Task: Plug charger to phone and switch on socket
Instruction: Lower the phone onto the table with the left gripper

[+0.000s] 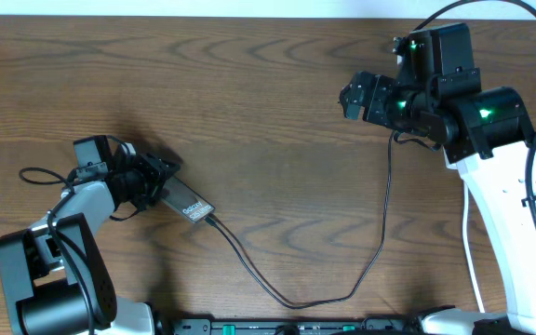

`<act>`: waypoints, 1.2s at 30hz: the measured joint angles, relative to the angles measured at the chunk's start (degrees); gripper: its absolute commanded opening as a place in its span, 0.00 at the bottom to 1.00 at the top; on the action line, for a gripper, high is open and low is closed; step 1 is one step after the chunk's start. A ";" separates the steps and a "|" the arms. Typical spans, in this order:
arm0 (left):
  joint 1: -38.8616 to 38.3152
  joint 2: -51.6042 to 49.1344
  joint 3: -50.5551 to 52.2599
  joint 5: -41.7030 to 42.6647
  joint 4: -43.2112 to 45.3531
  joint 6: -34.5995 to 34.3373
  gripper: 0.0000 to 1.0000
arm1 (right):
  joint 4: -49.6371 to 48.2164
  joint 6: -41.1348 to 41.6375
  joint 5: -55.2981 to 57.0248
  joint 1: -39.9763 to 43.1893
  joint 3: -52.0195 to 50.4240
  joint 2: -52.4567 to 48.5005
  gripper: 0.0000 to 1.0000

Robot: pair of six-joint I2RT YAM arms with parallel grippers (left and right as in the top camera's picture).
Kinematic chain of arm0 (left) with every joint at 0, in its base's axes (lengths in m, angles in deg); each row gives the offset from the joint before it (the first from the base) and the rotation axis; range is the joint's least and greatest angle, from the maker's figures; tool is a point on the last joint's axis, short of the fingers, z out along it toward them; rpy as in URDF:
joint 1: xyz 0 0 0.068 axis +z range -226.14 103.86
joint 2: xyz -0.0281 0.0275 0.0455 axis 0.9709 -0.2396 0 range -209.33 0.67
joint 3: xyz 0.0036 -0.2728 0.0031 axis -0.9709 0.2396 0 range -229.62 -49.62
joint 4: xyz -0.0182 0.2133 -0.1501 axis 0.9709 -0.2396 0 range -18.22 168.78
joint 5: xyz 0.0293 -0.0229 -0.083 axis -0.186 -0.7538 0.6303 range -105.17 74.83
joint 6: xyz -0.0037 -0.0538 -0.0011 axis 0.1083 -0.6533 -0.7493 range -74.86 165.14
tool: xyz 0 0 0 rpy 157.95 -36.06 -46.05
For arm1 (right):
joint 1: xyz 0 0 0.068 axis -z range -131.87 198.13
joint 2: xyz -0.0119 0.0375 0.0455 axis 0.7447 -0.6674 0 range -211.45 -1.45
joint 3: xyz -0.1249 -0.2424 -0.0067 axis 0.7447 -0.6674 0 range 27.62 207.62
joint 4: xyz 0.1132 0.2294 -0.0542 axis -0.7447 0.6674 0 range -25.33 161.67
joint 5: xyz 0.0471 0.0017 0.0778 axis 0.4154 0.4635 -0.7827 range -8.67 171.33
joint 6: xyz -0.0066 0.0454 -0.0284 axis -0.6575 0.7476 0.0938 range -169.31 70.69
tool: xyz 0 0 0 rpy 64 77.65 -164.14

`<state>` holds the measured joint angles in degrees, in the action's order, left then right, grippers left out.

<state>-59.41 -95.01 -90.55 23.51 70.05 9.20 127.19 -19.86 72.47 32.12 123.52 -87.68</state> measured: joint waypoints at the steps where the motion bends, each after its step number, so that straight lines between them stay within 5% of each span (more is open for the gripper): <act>1: -0.02 0.09 -0.11 -0.02 -0.33 -0.11 0.62 | 0.07 0.00 0.15 0.00 0.00 0.00 0.96; 36: -0.35 2.29 -1.88 -8.02 -11.67 -0.02 0.65 | 0.26 -0.42 1.81 0.00 0.00 0.00 0.99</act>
<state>-59.76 -92.71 -92.43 15.48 58.38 9.18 127.45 -20.27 74.29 32.12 123.52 -87.68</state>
